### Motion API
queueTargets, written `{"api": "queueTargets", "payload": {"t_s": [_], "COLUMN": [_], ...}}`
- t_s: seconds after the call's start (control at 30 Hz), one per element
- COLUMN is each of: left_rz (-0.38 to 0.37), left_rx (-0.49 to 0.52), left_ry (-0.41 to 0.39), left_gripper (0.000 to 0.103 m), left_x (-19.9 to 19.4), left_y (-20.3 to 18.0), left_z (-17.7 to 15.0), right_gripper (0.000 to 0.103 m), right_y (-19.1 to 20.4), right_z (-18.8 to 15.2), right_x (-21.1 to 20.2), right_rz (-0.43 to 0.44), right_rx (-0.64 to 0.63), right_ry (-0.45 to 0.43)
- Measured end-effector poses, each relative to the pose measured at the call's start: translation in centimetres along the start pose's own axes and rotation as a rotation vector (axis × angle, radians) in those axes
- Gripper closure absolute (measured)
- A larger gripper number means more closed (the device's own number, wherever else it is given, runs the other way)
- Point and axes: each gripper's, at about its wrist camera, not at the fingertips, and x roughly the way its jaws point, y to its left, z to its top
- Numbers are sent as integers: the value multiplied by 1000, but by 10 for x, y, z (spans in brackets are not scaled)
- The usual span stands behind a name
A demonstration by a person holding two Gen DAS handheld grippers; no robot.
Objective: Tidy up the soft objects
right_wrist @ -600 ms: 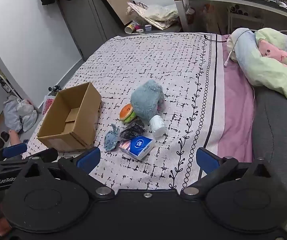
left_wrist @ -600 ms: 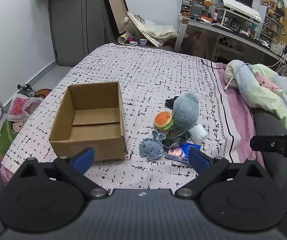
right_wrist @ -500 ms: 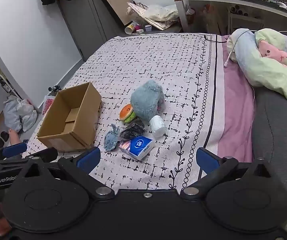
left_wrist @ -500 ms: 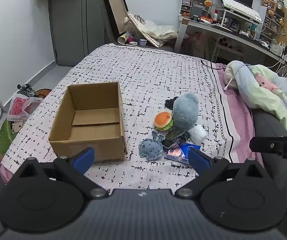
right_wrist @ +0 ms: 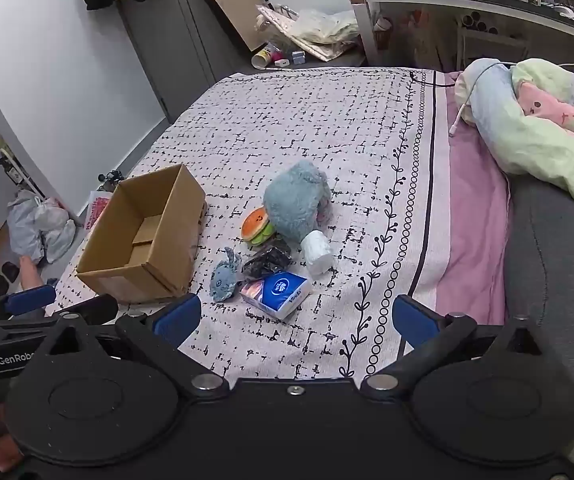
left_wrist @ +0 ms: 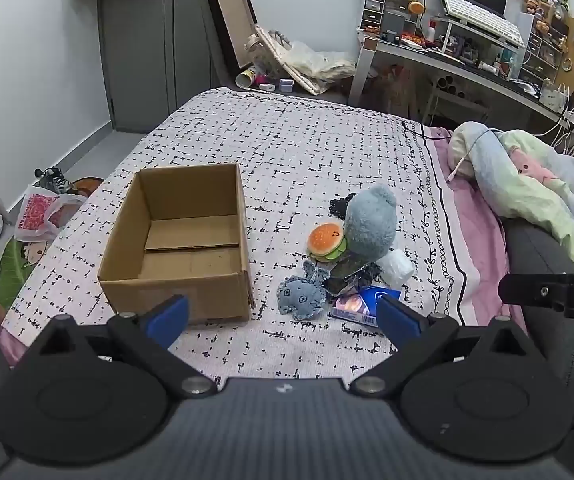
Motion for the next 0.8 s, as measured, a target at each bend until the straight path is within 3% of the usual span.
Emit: {"api": "queueTargets", "payload": {"t_s": [0.8], "left_rz": [2], "left_rx": [2], "left_ry": [-4], "left_gripper": [4], "left_x": [0], "left_y": [-2], "left_z": [-2], "right_gripper": [0], "right_y": [1], "right_z": [-1], "right_x": [0], "right_rz": [2], "right_rx": [-3], "right_ry": [-2]}}
